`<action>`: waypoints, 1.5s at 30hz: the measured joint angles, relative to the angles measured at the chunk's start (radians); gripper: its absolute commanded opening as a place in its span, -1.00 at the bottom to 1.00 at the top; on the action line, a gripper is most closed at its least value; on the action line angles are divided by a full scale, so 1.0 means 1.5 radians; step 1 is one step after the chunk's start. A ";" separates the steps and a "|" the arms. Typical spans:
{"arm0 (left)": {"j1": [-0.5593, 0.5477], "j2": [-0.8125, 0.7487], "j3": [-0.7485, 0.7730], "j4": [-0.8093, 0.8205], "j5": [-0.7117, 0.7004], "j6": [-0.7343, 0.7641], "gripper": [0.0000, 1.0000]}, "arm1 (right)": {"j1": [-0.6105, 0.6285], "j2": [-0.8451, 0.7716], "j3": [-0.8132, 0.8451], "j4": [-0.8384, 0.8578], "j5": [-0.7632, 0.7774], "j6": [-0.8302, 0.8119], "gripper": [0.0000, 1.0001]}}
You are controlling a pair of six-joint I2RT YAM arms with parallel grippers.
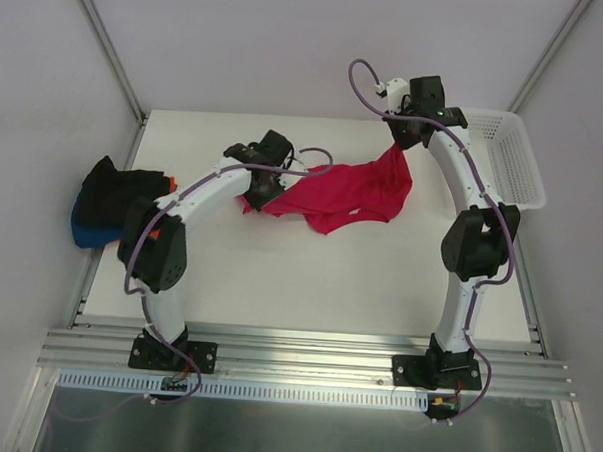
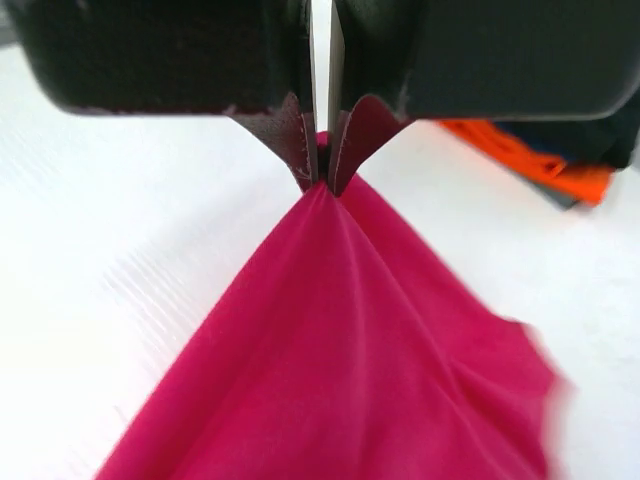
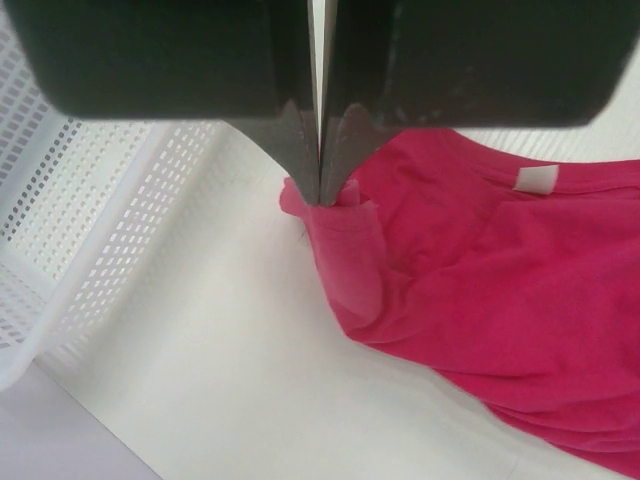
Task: Fold and stack the t-shirts
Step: Flatten out the tshirt
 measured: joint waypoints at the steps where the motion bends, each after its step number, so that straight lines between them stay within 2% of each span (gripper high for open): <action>1: -0.001 -0.044 -0.013 -0.002 0.000 0.001 -1.00 | 0.000 0.000 -0.001 -0.003 0.000 0.000 -1.00; 5: -0.009 -0.177 0.017 -0.011 0.026 0.009 -1.00 | -0.001 0.000 -0.004 -0.002 0.000 0.000 -0.99; 8: 0.006 -0.170 0.139 -0.023 0.070 0.012 -1.00 | -0.001 0.000 -0.002 -0.002 0.000 0.000 -0.99; 12: 0.070 0.020 0.426 -0.067 0.116 0.009 -1.00 | -0.001 0.008 0.031 -0.008 -0.001 0.000 -1.00; 14: 0.112 0.187 0.612 -0.095 0.128 0.002 -1.00 | 0.002 0.014 0.049 -0.004 -0.001 0.000 -0.99; 16: 0.148 0.302 0.674 -0.090 0.135 -0.002 -1.00 | 0.003 0.018 0.059 -0.001 -0.001 0.000 -0.99; 18: 0.179 0.370 0.638 -0.108 0.136 -0.005 -1.00 | 0.005 0.021 0.062 0.000 -0.001 0.000 -0.99; 21: 0.225 0.390 0.499 -0.138 0.146 -0.020 -1.00 | 0.009 0.023 0.062 0.000 -0.001 0.000 -0.99; 26: 0.275 0.275 0.443 -0.141 0.180 -0.059 -1.00 | 0.012 0.026 0.061 0.000 -0.001 0.000 -1.00; 27: 0.281 0.254 0.437 -0.140 0.185 -0.062 -0.95 | 0.013 0.026 0.060 0.000 -0.001 0.000 -0.99; 28: 0.286 0.233 0.433 -0.141 0.188 -0.064 -0.78 | 0.013 0.026 0.060 0.000 -0.001 0.000 -0.99; 29: 0.289 0.215 0.433 -0.142 0.192 -0.064 0.18 | 0.013 0.026 0.060 0.000 0.000 0.000 -0.99; 30: 0.290 0.199 0.433 -0.141 0.194 -0.062 0.72 | 0.013 0.026 0.060 0.000 0.000 0.000 -0.99; 31: 0.289 0.186 0.433 -0.140 0.197 -0.068 0.98 | 0.014 0.026 0.060 0.000 0.000 0.000 -0.99; 38: 0.254 0.157 0.456 -0.140 0.227 -0.083 0.98 | 0.021 0.026 0.059 0.000 0.001 0.000 -0.99; 42: 0.176 0.174 0.473 -0.144 0.222 -0.083 0.98 | 0.025 0.028 0.054 0.000 0.003 0.000 -0.99; 45: 0.110 0.220 0.520 -0.136 0.216 -0.086 0.83 | 0.026 0.030 0.053 0.001 0.003 0.000 -0.99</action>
